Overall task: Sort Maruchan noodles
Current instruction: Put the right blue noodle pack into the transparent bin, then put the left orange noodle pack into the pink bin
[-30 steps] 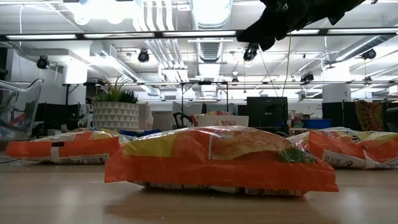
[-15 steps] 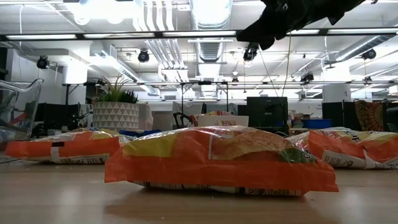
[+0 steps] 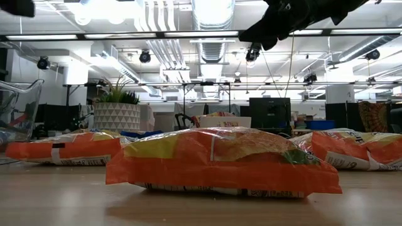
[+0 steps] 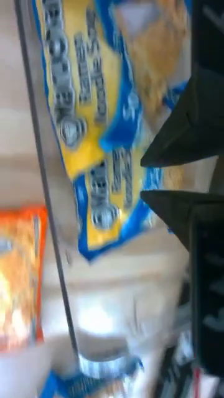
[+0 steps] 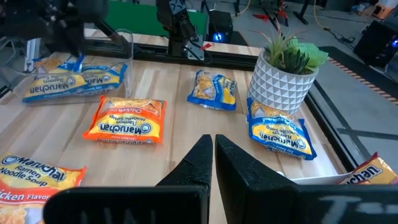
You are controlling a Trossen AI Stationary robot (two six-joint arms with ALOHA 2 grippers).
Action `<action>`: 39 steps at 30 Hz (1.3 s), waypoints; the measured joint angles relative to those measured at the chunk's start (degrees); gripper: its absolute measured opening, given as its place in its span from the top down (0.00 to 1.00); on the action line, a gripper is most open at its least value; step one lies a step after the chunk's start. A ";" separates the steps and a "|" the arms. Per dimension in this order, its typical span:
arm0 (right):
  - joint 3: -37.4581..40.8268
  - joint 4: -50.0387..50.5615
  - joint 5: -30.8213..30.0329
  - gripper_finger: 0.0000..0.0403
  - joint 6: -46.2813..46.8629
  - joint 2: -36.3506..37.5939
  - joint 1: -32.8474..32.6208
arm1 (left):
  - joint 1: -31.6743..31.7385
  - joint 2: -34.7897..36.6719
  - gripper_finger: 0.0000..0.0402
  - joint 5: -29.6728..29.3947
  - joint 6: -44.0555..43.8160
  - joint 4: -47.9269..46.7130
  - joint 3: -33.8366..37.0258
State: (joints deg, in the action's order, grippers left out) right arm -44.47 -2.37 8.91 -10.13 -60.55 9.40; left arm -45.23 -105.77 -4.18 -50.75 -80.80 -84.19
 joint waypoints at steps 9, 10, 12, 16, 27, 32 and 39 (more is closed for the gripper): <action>0.00 0.02 0.00 0.98 0.02 0.00 0.00 | -0.96 0.12 0.99 4.06 -1.17 7.73 5.32; 0.00 0.03 0.00 0.98 0.02 0.00 -0.01 | -0.95 0.14 0.99 4.72 -0.87 7.84 5.76; 0.00 0.04 0.00 0.98 0.02 0.00 0.00 | -0.92 0.14 0.99 6.24 -0.29 7.39 6.17; 0.00 0.04 0.00 0.98 0.04 0.00 -0.02 | -0.96 0.56 0.99 6.96 0.62 3.90 4.81; 0.00 0.04 -0.02 0.98 1.43 -0.02 0.00 | 0.51 7.88 1.00 -24.84 1.37 2.58 -0.25; 0.25 0.24 0.03 0.98 4.19 -1.96 -0.02 | 1.83 13.39 1.00 -38.85 9.33 10.41 2.92; 0.32 3.00 0.04 0.98 5.84 -7.72 -0.02 | 7.82 19.00 1.00 -38.53 18.53 27.05 16.41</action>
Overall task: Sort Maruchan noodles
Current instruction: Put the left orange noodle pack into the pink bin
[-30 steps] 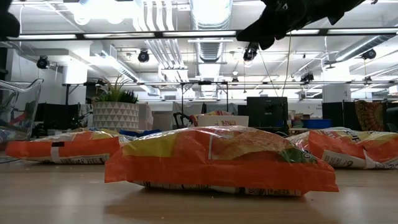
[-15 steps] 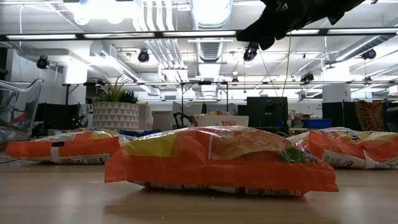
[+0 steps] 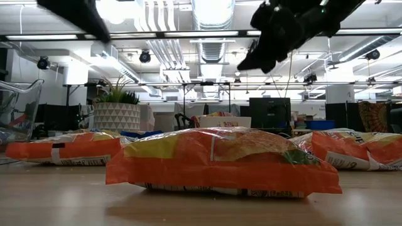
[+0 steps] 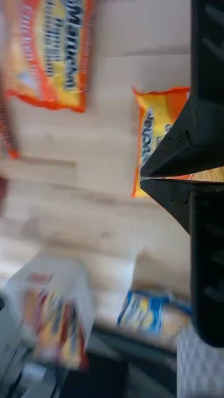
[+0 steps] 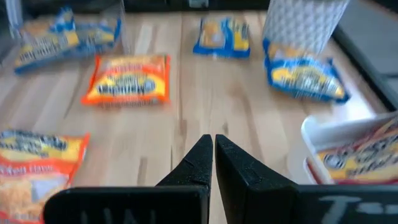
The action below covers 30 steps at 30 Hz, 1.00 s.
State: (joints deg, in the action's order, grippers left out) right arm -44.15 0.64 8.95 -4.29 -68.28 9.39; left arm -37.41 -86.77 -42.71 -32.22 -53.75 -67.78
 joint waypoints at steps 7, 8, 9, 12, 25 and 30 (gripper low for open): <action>0.03 0.03 -0.03 0.98 -0.05 -2.14 0.15 | 10.14 0.11 1.00 12.82 8.15 18.75 12.32; 0.03 -0.01 -0.02 0.98 -0.07 -2.08 0.28 | 11.44 -0.06 1.00 14.54 8.82 19.86 13.23; 0.03 0.00 -0.02 0.98 -0.07 -1.96 0.28 | 12.60 -0.16 1.00 16.33 9.11 20.58 14.09; 0.03 -0.05 -0.02 0.98 -0.26 -1.59 0.28 | 15.84 -0.31 1.00 20.14 9.24 21.17 16.60; 0.04 0.02 -0.02 0.98 1.94 -1.59 0.28 | 19.47 -0.32 1.00 25.99 15.24 27.97 20.68; 0.06 0.09 0.00 0.98 2.36 -1.59 0.26 | 19.45 -0.36 1.00 28.97 14.66 32.36 23.80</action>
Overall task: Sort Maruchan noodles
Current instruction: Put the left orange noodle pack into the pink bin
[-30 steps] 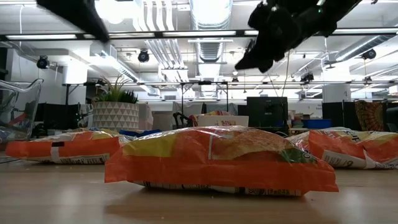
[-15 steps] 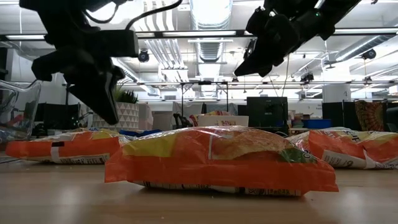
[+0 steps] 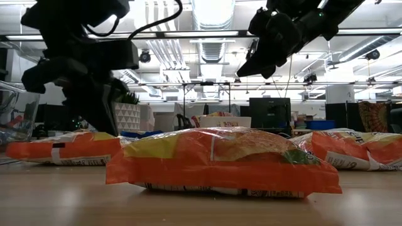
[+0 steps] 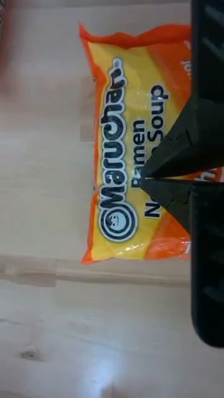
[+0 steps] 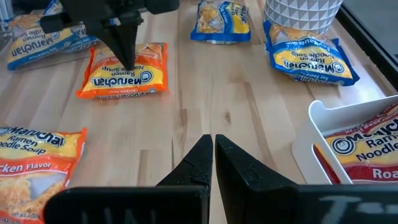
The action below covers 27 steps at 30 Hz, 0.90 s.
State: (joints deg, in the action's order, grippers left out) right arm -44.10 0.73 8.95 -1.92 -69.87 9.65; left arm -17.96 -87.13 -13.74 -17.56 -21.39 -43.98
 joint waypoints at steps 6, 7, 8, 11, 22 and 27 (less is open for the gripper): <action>0.00 0.04 0.00 0.98 0.56 0.00 0.00 | 0.18 0.00 1.00 -2.25 -0.13 2.67 0.93; 0.00 0.04 0.00 0.98 0.56 0.00 0.00 | 0.25 0.00 1.00 -3.64 0.26 2.99 1.06; 0.00 0.05 0.00 0.98 0.57 0.00 0.00 | 0.29 0.00 1.00 -6.26 0.49 3.11 1.16; 0.00 0.30 0.00 0.98 0.88 0.00 0.00 | 0.37 0.00 1.00 -19.13 0.45 3.95 1.48; -0.59 17.30 0.04 0.98 4.72 2.27 -0.02 | 0.38 0.70 1.00 -1.42 14.89 3.49 -0.84; -0.33 19.98 0.00 0.98 6.26 3.30 -0.02 | 0.33 0.27 1.00 4.16 14.22 2.74 0.12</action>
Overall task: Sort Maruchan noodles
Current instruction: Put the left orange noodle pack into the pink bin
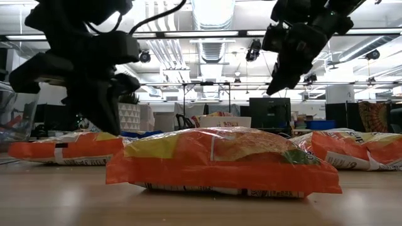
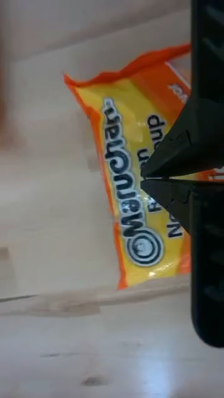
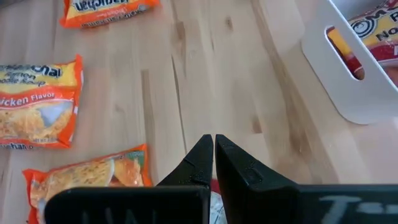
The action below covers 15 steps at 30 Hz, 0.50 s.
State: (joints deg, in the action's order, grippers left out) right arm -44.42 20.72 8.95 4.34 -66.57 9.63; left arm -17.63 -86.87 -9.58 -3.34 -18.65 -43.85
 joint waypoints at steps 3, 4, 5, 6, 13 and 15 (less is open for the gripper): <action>0.04 -0.50 -0.07 0.98 -0.40 0.05 0.00 | 0.19 -0.66 1.00 -0.26 -0.46 -0.17 0.33; 0.04 -0.92 -0.07 0.98 -0.49 0.05 0.00 | 0.31 -1.16 1.00 -0.32 -0.54 -0.09 0.44; 0.04 -1.41 -0.07 0.98 -0.72 0.05 0.00 | 0.47 -1.77 1.00 -0.39 -0.56 -0.10 0.50; 0.04 -2.18 -0.09 0.98 -0.83 0.05 0.00 | 0.65 -2.49 1.00 -0.72 -0.50 0.45 0.50; 0.04 -3.96 -0.08 0.98 -1.22 0.05 0.00 | 2.75 -7.53 1.00 -11.59 2.79 8.28 0.38; 0.05 -4.55 -0.08 0.98 -1.25 0.05 0.00 | 3.91 -8.74 1.00 -17.30 3.79 12.42 0.49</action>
State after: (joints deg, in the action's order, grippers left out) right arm -44.38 16.16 8.87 3.09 -66.52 9.63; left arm -13.72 -95.61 -26.88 0.45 -6.23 -43.37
